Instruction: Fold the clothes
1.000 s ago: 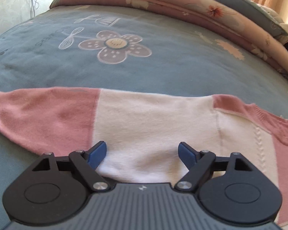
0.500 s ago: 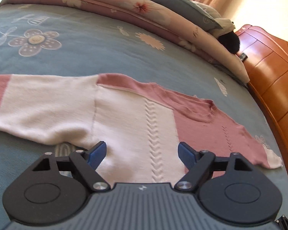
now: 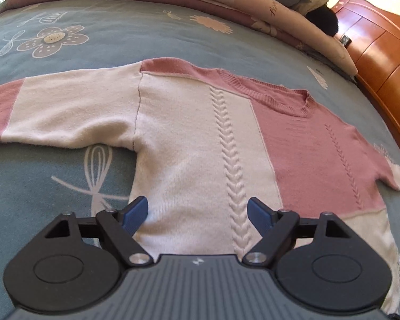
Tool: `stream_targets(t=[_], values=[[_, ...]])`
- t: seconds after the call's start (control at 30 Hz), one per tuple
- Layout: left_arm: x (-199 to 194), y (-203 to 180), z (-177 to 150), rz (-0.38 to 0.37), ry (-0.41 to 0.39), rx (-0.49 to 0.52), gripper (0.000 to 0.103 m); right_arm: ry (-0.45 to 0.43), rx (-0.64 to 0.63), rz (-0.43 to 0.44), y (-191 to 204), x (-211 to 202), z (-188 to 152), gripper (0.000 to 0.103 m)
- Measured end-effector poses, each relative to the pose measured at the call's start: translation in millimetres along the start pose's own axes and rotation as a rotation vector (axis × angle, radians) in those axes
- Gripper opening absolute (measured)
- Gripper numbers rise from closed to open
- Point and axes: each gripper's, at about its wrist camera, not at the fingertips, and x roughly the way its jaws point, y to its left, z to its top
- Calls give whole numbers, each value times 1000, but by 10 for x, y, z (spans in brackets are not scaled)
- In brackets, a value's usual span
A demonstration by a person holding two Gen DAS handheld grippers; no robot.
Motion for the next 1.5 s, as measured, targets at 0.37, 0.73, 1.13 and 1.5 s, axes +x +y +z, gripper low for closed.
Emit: stream_targets(t=[0.37,0.73,1.13,1.5], values=[[20,-285,-310,107,-43,81,83,11,15,-67,-61,99,-48,103],[-500,-376,-1109,124,-49,143,89,180,107,-157,-80,297,-303,103],[-727,-433,-1460,114,-93,178,93,176,76,-242,166,-22,-702,103],[-519,-490,-1065,76,-152,109,93,-12,96,-299,-440,238,231,103]])
